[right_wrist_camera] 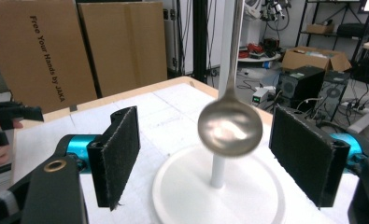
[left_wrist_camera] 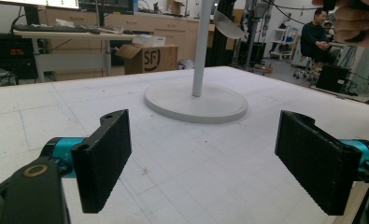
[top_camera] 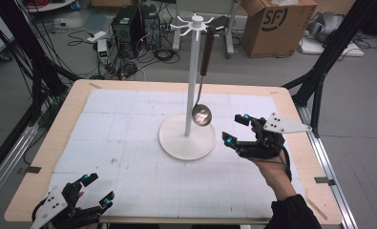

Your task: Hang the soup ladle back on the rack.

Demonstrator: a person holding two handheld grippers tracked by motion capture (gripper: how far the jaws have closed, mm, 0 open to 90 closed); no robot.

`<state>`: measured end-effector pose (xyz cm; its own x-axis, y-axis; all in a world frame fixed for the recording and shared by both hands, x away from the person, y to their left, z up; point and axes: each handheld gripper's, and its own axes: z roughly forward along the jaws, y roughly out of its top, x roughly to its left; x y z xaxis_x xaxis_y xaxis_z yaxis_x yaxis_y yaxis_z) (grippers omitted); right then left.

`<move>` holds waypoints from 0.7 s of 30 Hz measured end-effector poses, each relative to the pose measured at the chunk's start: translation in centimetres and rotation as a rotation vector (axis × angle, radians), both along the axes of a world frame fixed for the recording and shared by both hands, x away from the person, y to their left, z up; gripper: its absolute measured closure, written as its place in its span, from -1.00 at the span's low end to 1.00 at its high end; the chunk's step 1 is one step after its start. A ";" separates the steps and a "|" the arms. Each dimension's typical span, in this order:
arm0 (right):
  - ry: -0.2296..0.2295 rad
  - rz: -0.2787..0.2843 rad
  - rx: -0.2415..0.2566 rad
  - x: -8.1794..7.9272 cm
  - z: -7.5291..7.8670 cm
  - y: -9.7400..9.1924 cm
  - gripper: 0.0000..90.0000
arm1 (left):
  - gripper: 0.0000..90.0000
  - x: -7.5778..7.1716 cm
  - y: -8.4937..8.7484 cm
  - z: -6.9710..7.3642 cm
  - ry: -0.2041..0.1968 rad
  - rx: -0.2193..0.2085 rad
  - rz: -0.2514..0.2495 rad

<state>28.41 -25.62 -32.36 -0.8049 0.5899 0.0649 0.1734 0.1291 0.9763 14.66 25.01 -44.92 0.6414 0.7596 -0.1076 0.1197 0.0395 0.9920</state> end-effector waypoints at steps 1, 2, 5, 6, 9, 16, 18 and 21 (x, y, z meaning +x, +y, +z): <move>0.002 -0.003 -0.005 -0.2 -0.3 -0.1 -0.47 | -0.57 0.0 0.0 0.0 0.000 0.000 -0.001; -0.003 -0.003 -0.005 -0.5 -0.8 -0.2 -0.47 | -0.57 0.0 0.0 0.0 0.000 0.000 -0.001; 0.009 -0.017 -0.016 -1.0 -1.7 -0.5 -0.50 | -0.57 0.1 -0.1 0.0 -0.003 -0.005 -0.002; 0.007 -0.024 -0.025 -1.2 -1.9 -0.5 -0.50 | -0.57 0.1 -0.1 0.0 -0.005 -0.005 -0.002; -0.002 -0.027 -0.010 -1.8 -2.5 -0.8 -0.48 | -0.58 0.1 -0.2 0.0 -0.004 -0.003 -0.006; 0.008 -0.041 -0.011 -2.5 -3.6 -1.1 -0.49 | -0.58 0.2 -0.3 0.0 -0.003 0.001 -0.011; 0.004 -0.038 -0.006 -2.6 -3.7 -1.2 -0.48 | -0.58 0.2 -0.3 0.0 -0.003 0.001 -0.009; 0.010 -0.041 0.002 -2.8 -4.1 -1.2 -0.48 | -0.57 0.2 -0.3 0.0 -0.005 0.000 -0.009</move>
<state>25.58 -26.86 -36.41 -0.7794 0.6221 0.0742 0.1887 0.1202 0.9747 14.88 24.73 -44.91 0.6486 0.7538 -0.1050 0.1155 0.0389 0.9925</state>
